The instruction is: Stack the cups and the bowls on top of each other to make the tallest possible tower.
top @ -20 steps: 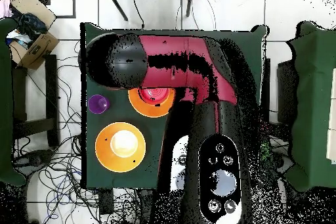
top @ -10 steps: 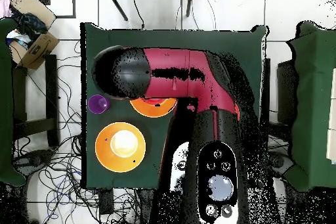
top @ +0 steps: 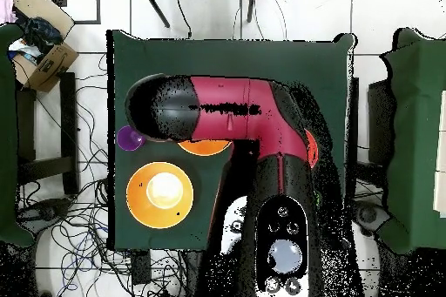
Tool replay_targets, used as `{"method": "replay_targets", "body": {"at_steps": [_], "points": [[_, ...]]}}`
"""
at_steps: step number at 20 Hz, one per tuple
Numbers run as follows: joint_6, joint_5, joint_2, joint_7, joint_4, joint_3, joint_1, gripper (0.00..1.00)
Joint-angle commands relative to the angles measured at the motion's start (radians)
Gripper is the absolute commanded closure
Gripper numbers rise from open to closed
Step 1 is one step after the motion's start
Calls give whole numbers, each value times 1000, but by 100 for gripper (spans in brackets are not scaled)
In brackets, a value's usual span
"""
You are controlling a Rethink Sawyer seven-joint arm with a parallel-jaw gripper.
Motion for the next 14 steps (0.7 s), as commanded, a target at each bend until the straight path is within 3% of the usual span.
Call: {"method": "replay_targets", "body": {"at_steps": [1, 14], "points": [[-37, -5, 29, 161, 106, 3, 34, 100], [10, 12, 79, 232, 41, -35, 115, 100]]}}
